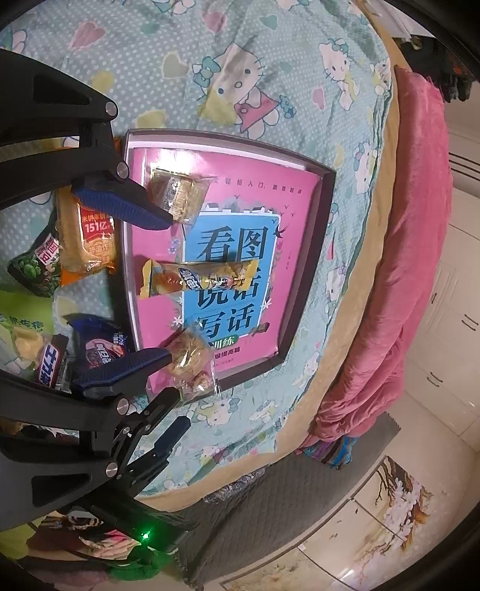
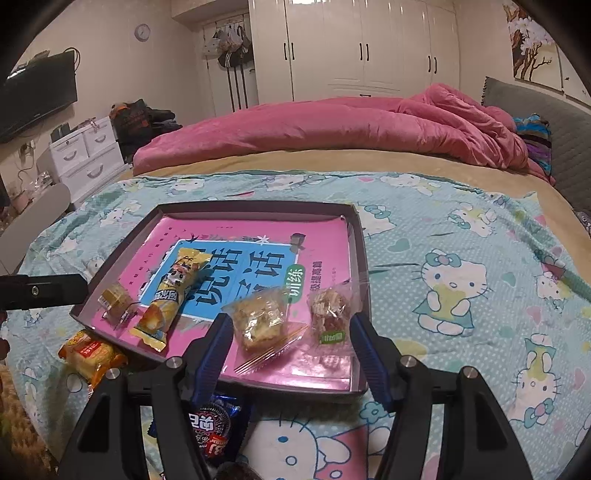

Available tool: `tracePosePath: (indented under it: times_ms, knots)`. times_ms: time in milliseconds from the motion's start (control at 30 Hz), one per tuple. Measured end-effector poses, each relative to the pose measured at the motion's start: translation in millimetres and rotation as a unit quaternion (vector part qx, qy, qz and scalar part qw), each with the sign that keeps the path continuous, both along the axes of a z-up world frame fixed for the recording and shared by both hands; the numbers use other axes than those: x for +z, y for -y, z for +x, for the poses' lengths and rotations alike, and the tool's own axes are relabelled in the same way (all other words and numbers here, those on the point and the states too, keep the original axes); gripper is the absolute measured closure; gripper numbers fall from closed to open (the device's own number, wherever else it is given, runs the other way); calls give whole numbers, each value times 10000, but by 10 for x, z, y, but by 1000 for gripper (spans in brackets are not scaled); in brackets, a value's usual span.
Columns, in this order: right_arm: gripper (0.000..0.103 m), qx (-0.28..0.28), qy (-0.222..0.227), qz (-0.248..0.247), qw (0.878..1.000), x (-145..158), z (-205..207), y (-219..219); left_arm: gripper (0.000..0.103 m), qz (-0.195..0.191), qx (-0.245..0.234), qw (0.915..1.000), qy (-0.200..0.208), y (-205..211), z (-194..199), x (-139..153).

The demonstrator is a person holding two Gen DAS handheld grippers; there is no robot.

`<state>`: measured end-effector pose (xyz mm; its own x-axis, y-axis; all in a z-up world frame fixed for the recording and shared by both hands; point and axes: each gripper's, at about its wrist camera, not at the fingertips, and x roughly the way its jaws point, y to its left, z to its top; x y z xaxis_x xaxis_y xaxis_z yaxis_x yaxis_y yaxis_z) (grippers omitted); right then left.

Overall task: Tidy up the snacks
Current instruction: 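Withdraw both open grippers from the tray toward the remaining snacks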

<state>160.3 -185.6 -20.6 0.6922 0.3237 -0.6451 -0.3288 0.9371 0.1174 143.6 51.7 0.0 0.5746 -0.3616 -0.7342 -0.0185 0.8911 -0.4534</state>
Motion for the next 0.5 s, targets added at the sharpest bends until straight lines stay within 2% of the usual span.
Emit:
tracePosePath:
  times_ms: [500]
  knots:
    - [37,169,58,148,9997,120,-170,28,35,24,-49,9999,133,-51,-141,143]
